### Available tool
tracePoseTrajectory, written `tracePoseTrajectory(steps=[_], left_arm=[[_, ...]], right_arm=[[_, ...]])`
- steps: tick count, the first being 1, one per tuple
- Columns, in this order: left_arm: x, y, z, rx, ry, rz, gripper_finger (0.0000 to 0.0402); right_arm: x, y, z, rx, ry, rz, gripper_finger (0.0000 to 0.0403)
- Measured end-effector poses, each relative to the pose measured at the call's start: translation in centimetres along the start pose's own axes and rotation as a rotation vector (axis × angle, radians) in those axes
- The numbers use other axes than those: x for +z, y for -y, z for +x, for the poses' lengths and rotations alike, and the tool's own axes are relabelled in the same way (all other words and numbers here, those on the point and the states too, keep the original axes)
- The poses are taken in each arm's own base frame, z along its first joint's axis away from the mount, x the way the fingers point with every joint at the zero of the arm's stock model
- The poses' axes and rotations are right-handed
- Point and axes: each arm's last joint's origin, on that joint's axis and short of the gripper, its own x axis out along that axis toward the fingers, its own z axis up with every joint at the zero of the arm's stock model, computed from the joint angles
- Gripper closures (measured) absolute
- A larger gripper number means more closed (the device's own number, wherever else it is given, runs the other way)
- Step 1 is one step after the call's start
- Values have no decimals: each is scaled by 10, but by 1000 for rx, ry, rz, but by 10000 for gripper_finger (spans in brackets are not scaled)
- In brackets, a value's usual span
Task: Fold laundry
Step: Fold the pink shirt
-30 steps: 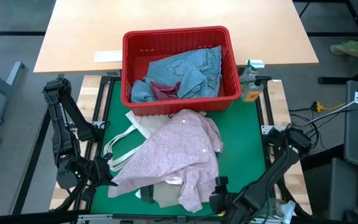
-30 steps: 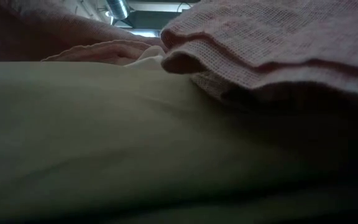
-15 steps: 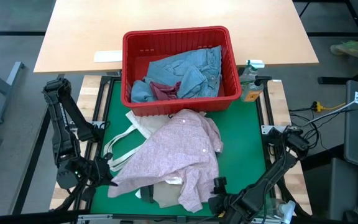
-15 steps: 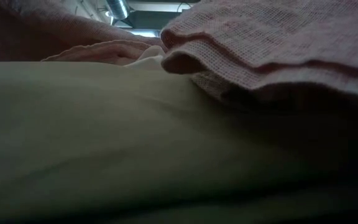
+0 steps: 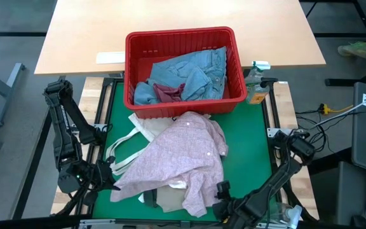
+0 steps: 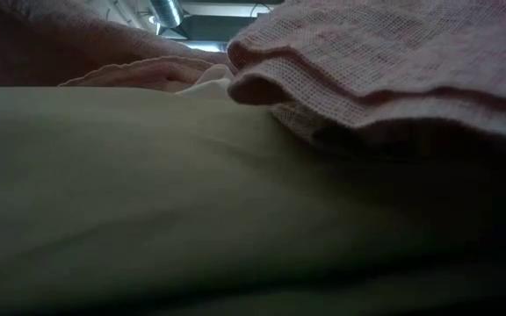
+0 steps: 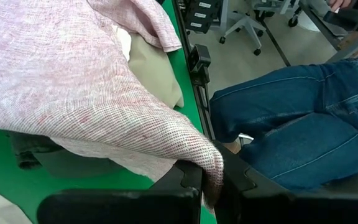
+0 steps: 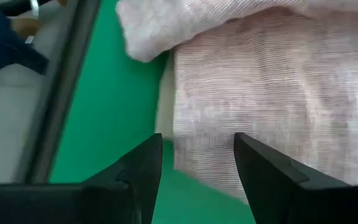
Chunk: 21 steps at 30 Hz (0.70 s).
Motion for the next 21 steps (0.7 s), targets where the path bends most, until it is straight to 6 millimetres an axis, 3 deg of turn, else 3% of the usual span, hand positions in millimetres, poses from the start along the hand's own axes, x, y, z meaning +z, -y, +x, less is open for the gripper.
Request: tracePoseTrajectory(steps=[8, 14, 17, 21], left_arm=[[0, 0, 0, 0, 0, 0, 391], [0, 0, 0, 0, 0, 0, 391], [0, 0, 0, 0, 0, 0, 391], [0, 0, 0, 0, 0, 0, 391]], right_arm=[[-4, -4, 16, -80, -8, -42, 205], [-3, -3, 17, -107, 5, -33, 208], [-3, -3, 17, -110, 8, -30, 231], [-2, -1, 17, -112, 9, 11, 291]])
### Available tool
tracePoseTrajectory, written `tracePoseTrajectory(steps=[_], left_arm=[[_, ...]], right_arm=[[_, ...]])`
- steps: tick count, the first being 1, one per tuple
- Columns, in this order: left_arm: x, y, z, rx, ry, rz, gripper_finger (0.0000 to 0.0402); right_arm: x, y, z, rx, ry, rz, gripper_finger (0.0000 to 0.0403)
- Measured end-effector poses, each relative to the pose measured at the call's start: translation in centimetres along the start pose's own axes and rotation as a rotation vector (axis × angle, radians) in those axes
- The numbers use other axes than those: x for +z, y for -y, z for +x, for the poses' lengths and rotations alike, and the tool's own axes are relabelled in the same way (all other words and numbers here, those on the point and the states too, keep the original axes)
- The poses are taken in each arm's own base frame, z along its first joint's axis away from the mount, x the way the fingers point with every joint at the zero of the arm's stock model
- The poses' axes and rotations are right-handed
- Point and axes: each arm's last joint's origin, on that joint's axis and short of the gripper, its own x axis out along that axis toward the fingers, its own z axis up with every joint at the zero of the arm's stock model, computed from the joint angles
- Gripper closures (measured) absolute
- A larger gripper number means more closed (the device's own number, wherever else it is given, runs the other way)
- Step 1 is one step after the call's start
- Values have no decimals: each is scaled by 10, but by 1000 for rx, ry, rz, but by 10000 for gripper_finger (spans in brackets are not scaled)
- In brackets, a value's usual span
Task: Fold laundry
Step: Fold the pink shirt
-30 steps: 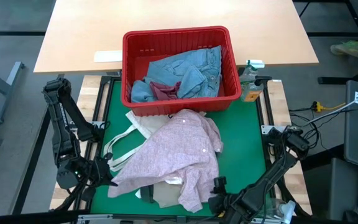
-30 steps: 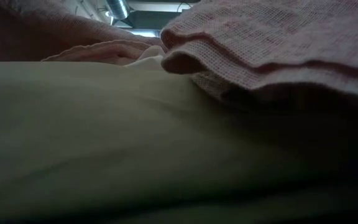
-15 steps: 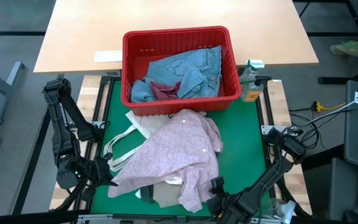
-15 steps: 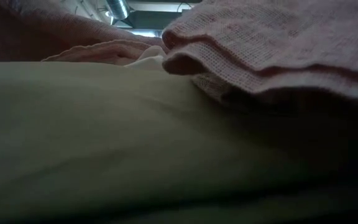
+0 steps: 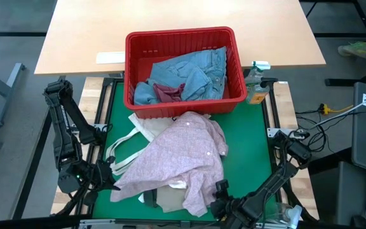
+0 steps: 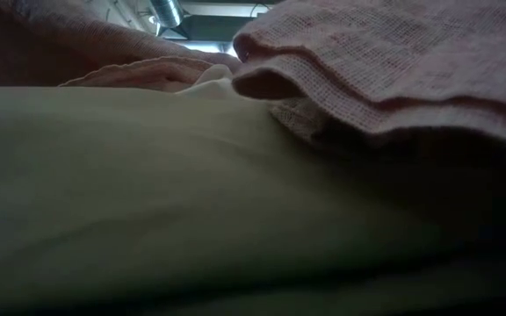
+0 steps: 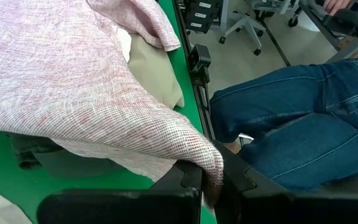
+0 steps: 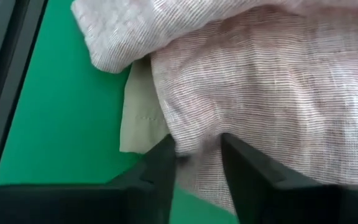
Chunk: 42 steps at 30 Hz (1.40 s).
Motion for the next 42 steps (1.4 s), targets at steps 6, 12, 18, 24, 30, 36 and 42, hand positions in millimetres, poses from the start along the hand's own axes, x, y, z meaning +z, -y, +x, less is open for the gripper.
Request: tracePoseTrajectory(steps=[6, 12, 18, 24, 30, 36, 42], left_arm=[[1, 1, 0, -13, 10, -15, 391], [21, 4, -19, -82, 64, -115, 391], [45, 1, -49, -135, 105, -171, 391], [64, -14, -85, -71, -17, -276, 391], [74, -34, -113, 92, -109, -332, 391], [77, -50, -127, 237, -138, -398, 391], [81, -64, -131, 369, -107, -464, 391]], right_arm=[[4, 1, -4, 4, 3, 43, 393], [23, 11, -39, -40, -29, 16, 373], [45, 29, -85, -109, 0, 4, 398], [54, 53, -129, -229, 27, -26, 391], [63, 75, -153, -263, 117, 13, 398], [58, 107, -188, -326, 241, 71, 400], [48, 151, -227, -438, 392, 180, 399]])
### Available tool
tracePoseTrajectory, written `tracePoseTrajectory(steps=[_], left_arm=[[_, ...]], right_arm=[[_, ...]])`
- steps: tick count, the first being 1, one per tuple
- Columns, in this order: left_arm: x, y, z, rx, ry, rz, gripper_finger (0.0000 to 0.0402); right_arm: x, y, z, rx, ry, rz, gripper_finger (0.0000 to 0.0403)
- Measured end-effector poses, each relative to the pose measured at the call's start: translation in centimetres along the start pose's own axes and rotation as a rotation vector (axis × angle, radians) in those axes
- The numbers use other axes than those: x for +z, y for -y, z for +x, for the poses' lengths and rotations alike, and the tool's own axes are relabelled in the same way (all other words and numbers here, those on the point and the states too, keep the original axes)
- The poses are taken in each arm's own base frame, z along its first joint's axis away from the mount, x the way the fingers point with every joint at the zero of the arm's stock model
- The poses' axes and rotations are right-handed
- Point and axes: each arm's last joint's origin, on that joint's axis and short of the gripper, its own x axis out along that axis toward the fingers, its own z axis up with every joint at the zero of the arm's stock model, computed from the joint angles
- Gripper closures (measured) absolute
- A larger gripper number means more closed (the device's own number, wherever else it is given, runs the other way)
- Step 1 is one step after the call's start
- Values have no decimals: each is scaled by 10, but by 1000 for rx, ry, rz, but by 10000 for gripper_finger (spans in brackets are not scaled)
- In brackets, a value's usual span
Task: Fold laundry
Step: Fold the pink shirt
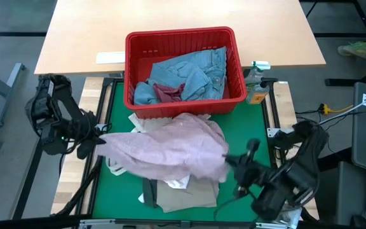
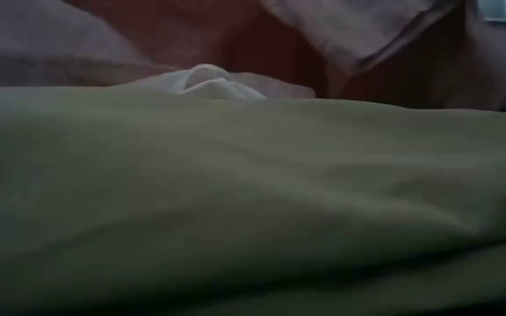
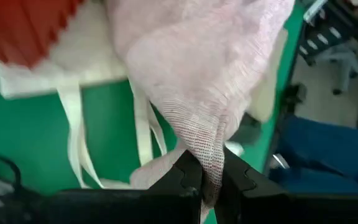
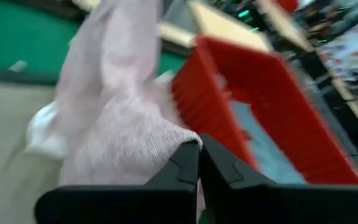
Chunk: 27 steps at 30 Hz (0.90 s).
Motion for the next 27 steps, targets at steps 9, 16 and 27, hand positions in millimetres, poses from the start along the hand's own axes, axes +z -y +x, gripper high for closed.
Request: tracePoseTrajectory(steps=[9, 16, 27], left_arm=[[36, -5, -21, 48, 328, -44, 391], [67, -16, -65, 84, 577, -76, 391], [84, -25, -97, 206, 798, -56, 391]], right_arm=[[6, 76, 6, -158, 39, 179, 399], [2, 122, 10, -275, 36, 251, 398], [-7, 167, 3, -380, 37, 322, 398]])
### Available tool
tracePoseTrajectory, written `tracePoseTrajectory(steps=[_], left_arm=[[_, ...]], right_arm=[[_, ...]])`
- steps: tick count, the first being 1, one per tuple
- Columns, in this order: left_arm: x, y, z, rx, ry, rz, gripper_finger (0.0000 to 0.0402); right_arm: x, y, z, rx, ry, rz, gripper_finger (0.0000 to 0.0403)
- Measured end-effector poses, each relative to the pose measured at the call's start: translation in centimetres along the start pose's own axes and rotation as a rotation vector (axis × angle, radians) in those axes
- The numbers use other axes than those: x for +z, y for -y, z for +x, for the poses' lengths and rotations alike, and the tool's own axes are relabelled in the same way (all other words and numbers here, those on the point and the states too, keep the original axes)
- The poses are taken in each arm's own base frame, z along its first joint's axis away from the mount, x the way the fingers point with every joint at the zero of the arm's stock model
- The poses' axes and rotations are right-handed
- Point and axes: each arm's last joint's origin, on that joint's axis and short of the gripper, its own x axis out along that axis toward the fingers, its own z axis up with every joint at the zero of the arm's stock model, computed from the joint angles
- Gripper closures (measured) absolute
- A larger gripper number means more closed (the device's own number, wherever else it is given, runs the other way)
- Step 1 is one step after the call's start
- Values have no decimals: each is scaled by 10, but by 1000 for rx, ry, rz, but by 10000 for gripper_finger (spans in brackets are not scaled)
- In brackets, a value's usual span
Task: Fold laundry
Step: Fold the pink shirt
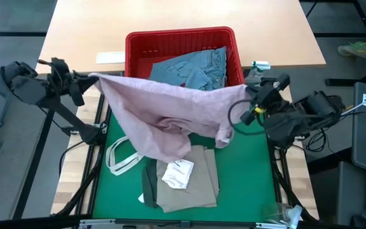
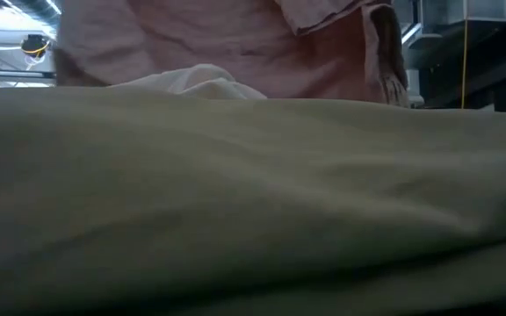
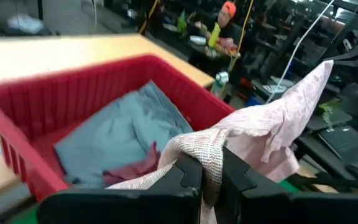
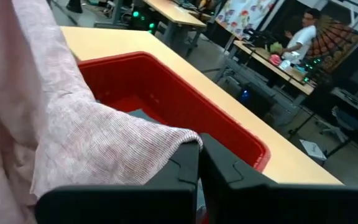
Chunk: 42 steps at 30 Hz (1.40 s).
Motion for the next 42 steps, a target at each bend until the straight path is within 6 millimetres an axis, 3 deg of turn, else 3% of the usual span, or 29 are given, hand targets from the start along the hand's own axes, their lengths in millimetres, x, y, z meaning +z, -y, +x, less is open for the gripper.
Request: tracePoseTrajectory(steps=[12, 26, 35, 42], left_arm=[[20, 17, -1, -19, 143, 133, 391], [52, 28, -9, 53, 313, 191, 391], [51, 34, -9, -96, 299, 215, 391], [38, 43, -4, -274, 195, 169, 391]], right_arm=[[-1, 37, -12, -21, 47, 84, 398], [2, 87, -28, -36, 145, 297, 398], [2, 97, -32, 6, 150, 326, 398], [-1, 89, -32, 276, 64, 358, 398]])
